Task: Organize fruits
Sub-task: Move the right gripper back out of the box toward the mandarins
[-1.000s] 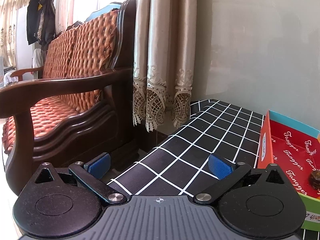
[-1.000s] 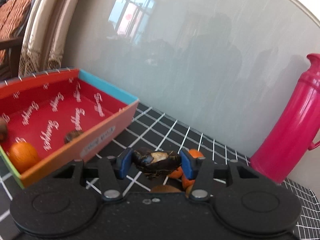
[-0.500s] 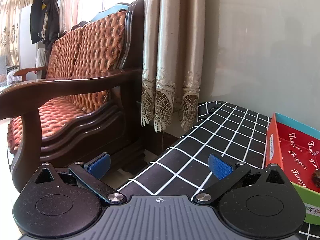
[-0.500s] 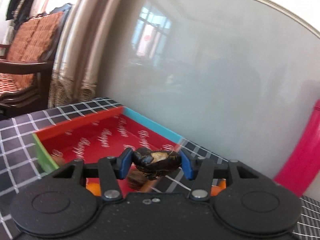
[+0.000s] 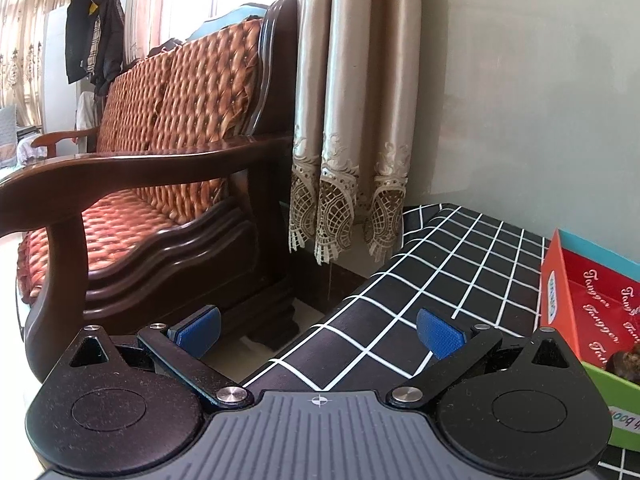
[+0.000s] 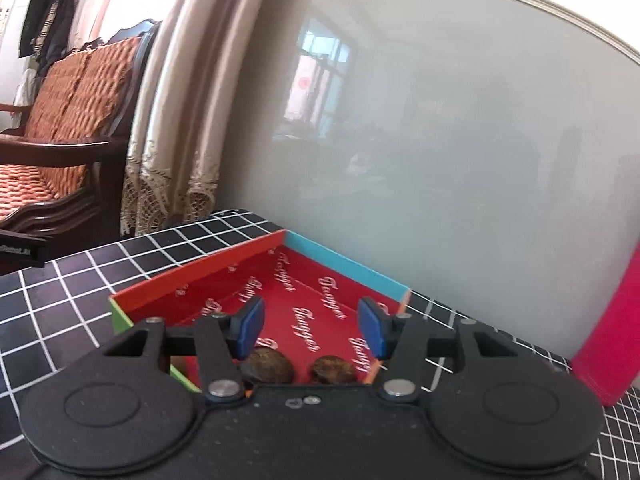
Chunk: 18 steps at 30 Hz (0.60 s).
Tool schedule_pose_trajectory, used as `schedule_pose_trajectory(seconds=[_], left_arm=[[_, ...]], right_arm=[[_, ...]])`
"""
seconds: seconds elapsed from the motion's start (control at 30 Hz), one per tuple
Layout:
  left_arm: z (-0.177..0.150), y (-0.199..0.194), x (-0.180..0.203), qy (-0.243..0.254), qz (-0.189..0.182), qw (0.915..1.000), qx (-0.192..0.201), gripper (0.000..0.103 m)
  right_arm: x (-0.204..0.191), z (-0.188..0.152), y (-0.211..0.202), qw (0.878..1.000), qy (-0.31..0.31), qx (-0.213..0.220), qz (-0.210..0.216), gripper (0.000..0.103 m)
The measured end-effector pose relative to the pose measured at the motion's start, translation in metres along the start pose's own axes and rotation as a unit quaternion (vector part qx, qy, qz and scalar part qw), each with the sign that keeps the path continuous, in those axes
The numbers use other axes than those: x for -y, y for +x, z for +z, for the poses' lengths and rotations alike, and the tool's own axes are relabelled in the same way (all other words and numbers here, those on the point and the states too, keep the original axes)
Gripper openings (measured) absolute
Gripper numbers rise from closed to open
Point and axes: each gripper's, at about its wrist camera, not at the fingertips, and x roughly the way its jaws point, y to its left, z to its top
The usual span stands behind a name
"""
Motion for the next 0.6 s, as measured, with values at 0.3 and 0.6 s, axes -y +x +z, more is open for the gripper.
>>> schedule_pose_trajectory(seconds=[0.3,0.6], left_arm=[[0.003,-0.019,0.025,0.015,-0.034,0.9992,0.018,0.103],[0.003,-0.044,0.063,0.032,-0.08,0.9955,0.04,0.103]], right_arm=[[0.062,-0.015,-0.023,0.995,0.067,0.005,-0.07,0.052],[0.137,-0.04,-0.049,0.976,0.167,-0.003,-0.142,0.061]])
